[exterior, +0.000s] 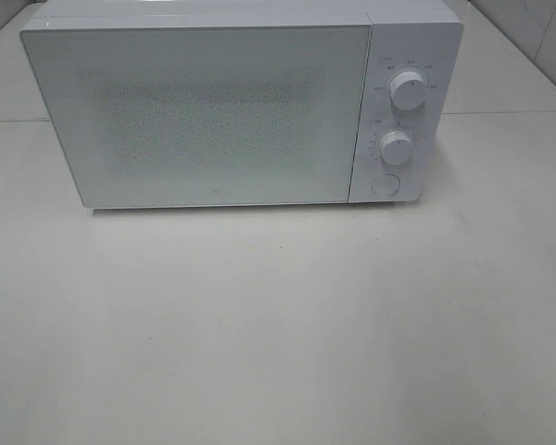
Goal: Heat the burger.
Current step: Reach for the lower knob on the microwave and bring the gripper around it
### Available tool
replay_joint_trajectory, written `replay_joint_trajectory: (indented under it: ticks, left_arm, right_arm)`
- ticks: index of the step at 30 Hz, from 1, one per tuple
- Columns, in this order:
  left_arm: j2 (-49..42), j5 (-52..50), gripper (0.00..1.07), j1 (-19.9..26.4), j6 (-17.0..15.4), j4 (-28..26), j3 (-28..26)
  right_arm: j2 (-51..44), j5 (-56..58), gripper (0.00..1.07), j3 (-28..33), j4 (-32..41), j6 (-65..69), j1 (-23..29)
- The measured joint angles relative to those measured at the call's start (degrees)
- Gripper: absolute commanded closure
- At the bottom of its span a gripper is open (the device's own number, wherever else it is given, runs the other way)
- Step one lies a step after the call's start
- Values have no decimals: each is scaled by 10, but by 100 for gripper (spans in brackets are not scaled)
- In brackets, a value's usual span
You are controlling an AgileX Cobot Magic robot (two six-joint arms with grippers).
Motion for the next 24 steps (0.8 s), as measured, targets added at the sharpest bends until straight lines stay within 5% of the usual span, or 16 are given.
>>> replay_joint_trajectory:
  ticks: [13,24]
  left_arm:
    - [0,0,4,0,0,0,0]
    - [0,0,4,0,0,0,0]
  right_arm:
    - [99,-225,31,83,2,-19,0]
    - [195,-343,31,106,154,-157,0]
